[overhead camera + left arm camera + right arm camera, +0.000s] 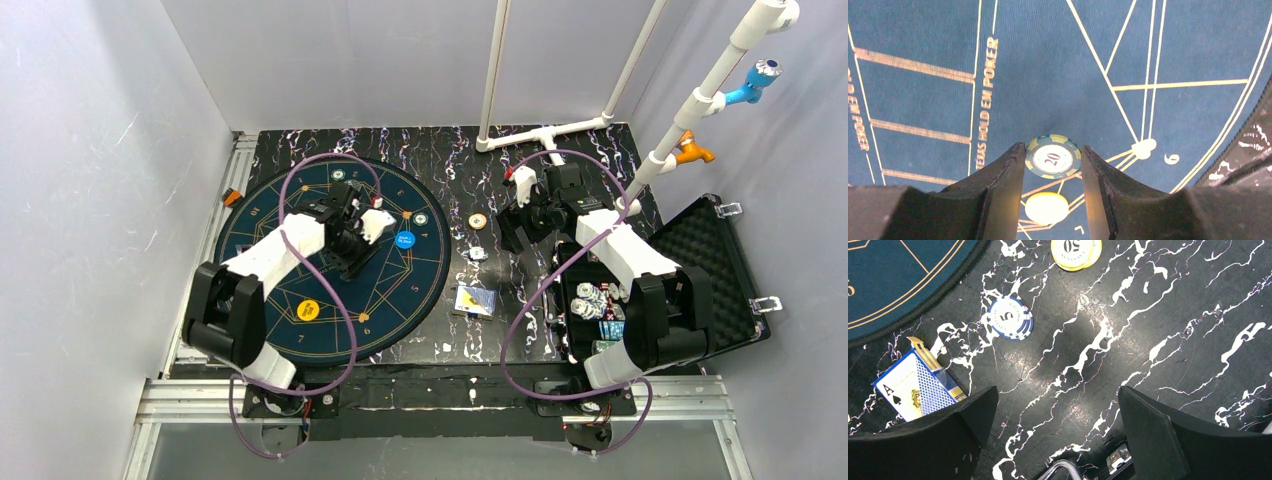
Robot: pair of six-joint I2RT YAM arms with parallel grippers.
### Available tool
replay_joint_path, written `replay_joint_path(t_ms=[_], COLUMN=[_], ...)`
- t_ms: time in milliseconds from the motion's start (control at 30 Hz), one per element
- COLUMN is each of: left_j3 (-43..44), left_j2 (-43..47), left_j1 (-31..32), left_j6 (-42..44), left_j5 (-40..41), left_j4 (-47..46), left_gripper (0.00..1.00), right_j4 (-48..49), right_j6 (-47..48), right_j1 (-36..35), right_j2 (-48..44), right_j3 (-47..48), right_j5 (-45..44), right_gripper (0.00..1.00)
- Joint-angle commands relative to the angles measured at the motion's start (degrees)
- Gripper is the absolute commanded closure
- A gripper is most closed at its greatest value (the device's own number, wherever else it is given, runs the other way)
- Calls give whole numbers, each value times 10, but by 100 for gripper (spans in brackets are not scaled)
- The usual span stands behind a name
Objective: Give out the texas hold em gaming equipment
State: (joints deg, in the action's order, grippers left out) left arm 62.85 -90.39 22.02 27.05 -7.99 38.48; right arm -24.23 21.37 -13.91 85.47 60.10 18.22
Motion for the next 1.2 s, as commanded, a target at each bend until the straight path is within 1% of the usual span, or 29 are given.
replay_joint_path(t_ms=[0,167,233,400,600,800,867,900,967,1033,1100,1167], left_j3=[-32,-93,-113,-171,-201,-223,-227,-229,-229,-223,-211,-190], left_j2=[72,135,151,188,193,184,176,174,175,179,181,180], left_j1=[-26,-37,-48,-49,-43,-19,-14,-12,-10,-9,-9,-9], left_j6=[24,44,48,80,98,85,81,81,81,81,81,76], left_j5=[-18,-26,-40,-66,-68,-58,-50,-46,-42,-40,-41,-45], left_j4=[66,99,115,140,154,129,119,116,113,117,129,144], left_gripper=[77,77,78,79,79,74,68,63,49,39,32,27], right_j4=[1,1,1,1,1,0,-1,-2,-4,-5,-7,-6], right_j6=[7,7,6,6,5,6,7,7,9,12,13,12], right_j1=[2,2,2,2,2,2,2,2,3,2,2,2], right_j2=[0,2,1,4,8,11,12,12,12,12,14,18], right_j3=[-2,-2,-2,-2,-1,-1,-1,-1,-1,-1,-2,0], right_j5=[11,13,14,13,14,18,19,19,21,24,23,20], right_gripper=[0,0,0,0,0,0,0,0,0,0,0,0])
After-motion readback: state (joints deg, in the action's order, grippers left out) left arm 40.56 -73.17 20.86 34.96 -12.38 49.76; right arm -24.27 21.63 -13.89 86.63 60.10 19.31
